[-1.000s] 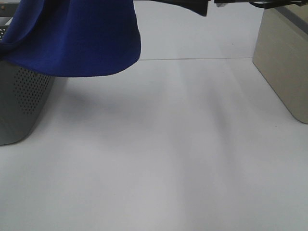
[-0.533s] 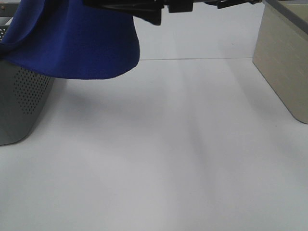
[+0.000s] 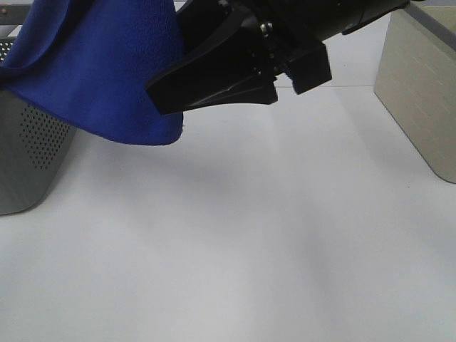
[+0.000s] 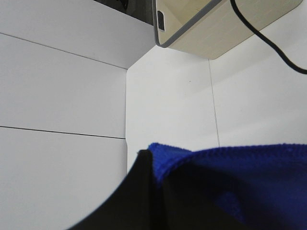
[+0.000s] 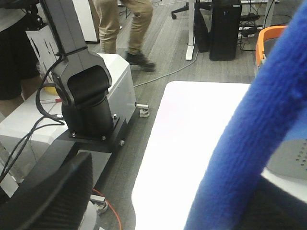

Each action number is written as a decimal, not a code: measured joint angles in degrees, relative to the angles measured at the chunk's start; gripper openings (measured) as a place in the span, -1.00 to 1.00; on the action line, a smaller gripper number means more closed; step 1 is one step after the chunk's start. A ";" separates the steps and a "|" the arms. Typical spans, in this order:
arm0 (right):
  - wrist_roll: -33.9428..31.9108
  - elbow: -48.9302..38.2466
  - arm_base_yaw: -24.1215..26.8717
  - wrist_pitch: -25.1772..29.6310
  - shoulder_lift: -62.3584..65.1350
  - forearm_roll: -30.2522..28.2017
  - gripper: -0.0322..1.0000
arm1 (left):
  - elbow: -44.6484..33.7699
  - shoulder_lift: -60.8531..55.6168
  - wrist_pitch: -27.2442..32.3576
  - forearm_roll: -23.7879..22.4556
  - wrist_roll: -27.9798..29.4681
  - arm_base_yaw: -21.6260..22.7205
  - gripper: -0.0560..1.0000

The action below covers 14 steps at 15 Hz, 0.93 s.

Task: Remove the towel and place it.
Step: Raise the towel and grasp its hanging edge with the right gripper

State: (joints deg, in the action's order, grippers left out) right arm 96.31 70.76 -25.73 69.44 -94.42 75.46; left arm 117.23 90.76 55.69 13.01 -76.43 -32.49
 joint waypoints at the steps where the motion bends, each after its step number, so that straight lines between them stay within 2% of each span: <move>1: -0.92 0.00 0.17 0.00 0.92 -0.63 0.41 | 0.00 0.52 0.00 0.00 0.00 0.00 -0.89; 5: -4.70 0.00 0.34 0.00 1.49 -4.53 0.34 | 0.00 1.43 0.00 0.00 0.00 0.00 -0.89; 14: -4.93 0.00 0.34 -0.11 -4.35 -3.44 0.32 | 0.00 1.43 -3.21 1.60 0.00 0.00 -0.89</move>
State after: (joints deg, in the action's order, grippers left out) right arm 91.39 70.76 -25.38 69.33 -98.78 72.02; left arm 117.23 92.19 52.48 14.61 -76.43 -32.49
